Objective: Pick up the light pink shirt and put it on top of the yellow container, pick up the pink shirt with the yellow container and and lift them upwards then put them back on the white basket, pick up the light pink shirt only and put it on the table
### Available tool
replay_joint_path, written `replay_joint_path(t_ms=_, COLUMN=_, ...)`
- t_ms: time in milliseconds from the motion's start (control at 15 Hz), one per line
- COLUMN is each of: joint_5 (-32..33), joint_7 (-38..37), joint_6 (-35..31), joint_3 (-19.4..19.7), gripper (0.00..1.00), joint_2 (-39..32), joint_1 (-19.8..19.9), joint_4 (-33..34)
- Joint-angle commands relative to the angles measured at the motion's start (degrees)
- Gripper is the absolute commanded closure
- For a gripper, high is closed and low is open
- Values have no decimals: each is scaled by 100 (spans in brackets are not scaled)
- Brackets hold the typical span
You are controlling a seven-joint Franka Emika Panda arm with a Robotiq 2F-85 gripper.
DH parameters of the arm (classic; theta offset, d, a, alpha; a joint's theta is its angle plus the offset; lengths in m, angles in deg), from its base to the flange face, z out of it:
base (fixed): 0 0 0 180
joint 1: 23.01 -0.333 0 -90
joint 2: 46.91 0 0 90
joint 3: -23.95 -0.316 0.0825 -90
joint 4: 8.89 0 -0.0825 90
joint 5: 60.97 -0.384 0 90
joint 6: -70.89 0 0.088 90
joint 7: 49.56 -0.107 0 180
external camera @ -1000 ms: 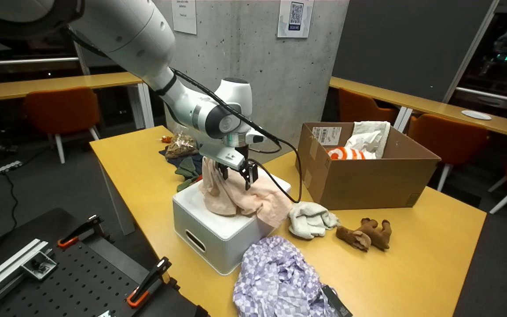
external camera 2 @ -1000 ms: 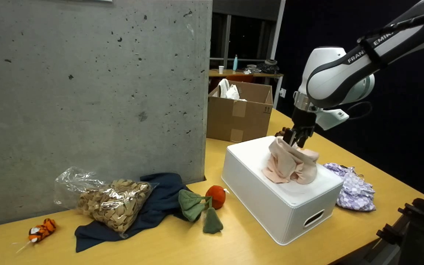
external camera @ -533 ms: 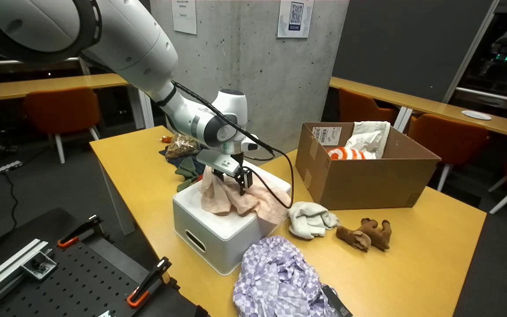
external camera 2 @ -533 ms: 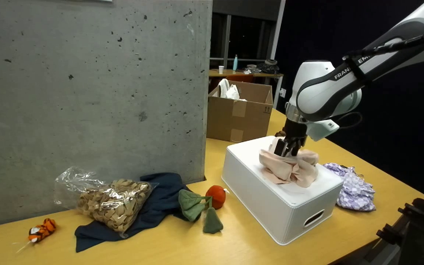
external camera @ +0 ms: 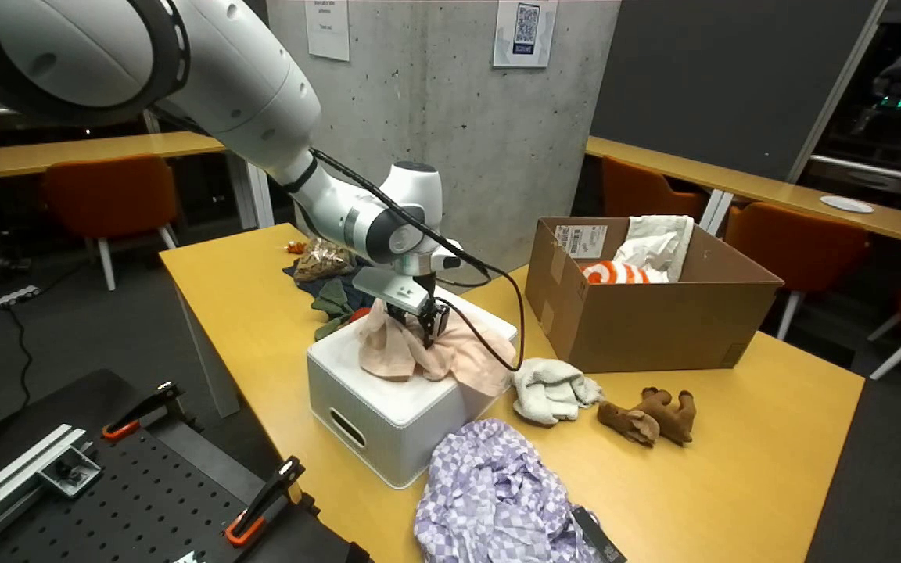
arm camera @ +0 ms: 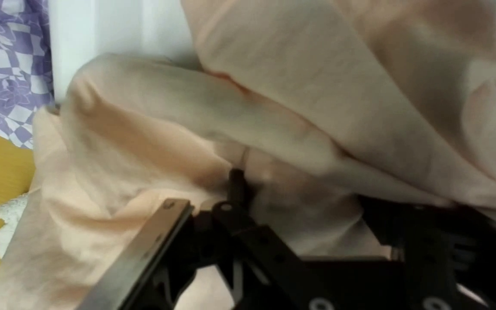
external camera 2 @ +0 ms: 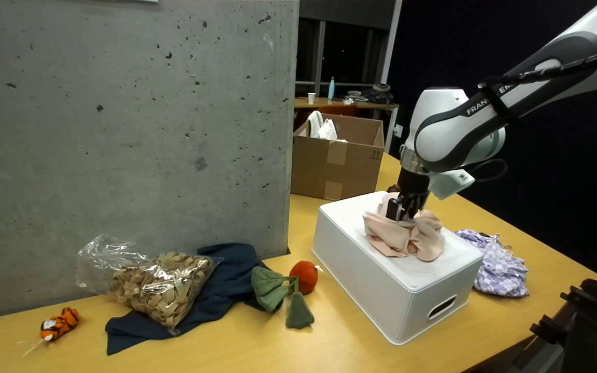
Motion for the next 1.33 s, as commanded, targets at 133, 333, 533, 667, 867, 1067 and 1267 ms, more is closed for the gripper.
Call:
replay_joint_path(t_ms=133, joint_5=-3, joint_7=-58, joint_6=18, joint_3=-101, gripper=79, joint_2=-123, joint_1=128, joint_4=176)
replay_joint_path(t_ms=333, joint_5=2, joint_7=-72, joint_6=14, joint_3=-82, gripper=99, joint_2=-9, joint_1=146, joint_4=90)
replay_joint_path(t_ms=533, joint_5=-7, joint_7=-55, joint_6=0, joint_3=-81, gripper=96, joint_2=142, joint_1=196, joint_4=-13)
replay_joint_path(t_ms=667, joint_5=-31, joint_7=-30, joint_6=43, joint_3=-102, gripper=60, joint_2=204, joint_1=245, joint_4=-44)
replay_joint_path(t_ms=867, joint_5=-83, joint_7=44, joint_6=122, joint_3=-173, gripper=45, joint_2=296, joint_1=329, joint_4=-76)
replay_joint_path(t_ms=1067, joint_5=-101, joint_7=82, joint_6=164, joint_3=-225, gripper=24, joint_2=415, joint_1=371, joint_4=-93)
replay_joint_path(t_ms=1267, joint_5=-81, joint_7=98, joint_6=112, joint_3=-247, gripper=2, joint_2=547, joint_1=354, joint_4=-97)
